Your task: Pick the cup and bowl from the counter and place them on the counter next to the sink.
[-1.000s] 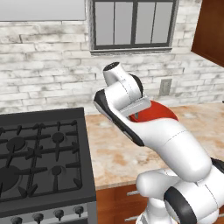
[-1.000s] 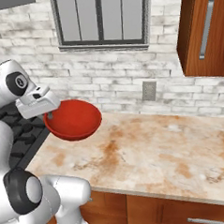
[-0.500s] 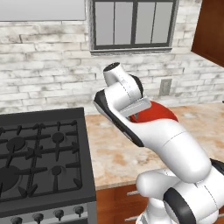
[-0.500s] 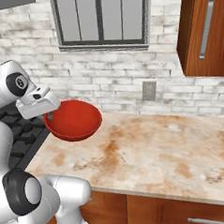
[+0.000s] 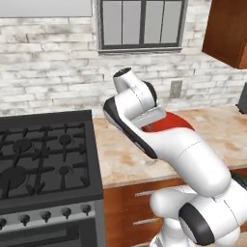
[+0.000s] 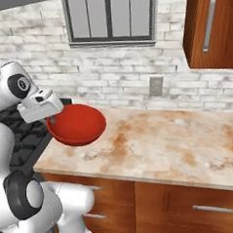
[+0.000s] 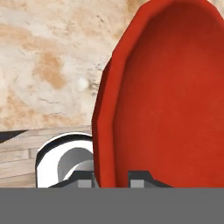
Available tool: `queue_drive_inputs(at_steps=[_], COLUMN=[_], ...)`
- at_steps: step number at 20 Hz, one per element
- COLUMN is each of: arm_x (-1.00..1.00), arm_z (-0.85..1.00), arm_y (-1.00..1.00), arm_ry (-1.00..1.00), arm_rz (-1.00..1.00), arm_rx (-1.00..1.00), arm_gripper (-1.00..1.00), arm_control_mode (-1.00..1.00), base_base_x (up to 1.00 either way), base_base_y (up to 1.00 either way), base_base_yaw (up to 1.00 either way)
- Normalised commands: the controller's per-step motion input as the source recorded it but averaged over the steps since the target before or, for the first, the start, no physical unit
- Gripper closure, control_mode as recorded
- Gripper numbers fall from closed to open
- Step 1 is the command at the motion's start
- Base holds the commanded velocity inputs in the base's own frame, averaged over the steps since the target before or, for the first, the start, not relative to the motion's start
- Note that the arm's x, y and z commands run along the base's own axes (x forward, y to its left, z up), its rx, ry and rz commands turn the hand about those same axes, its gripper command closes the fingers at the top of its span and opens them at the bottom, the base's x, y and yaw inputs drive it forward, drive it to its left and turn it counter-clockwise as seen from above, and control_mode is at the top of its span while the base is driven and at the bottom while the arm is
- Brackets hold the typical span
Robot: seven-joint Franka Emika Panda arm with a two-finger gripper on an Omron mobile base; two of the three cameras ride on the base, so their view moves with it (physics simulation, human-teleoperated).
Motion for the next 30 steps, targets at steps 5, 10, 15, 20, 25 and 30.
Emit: queue_drive_inputs(at_steps=[5,10,15,20,25,30], arm_x=[0.00,0.00,0.00,0.00,0.00,0.00], arm_z=[0.00,0.00,0.00,0.00,0.00,0.00], arm_y=[0.00,0.00,0.00,0.00,0.00,0.00], arm_ry=[0.00,0.00,0.00,0.00,0.00,0.00], arm_rz=[0.00,0.00,0.00,0.00,0.00,0.00], arm_rx=[0.00,0.00,0.00,0.00,0.00,0.00], arm_gripper=[1.00,1.00,1.00,1.00,1.00,1.00], arm_control_mode=[1.00,1.00,1.00,1.00,1.00,1.00], base_base_x=[-0.74,-0.09,-0.01,0.00,-0.03,-0.01], base_base_y=[0.25,0.31,0.35,0.33,0.25,0.19], base_base_yaw=[0.04,0.54,0.89,0.87,0.83,0.79])
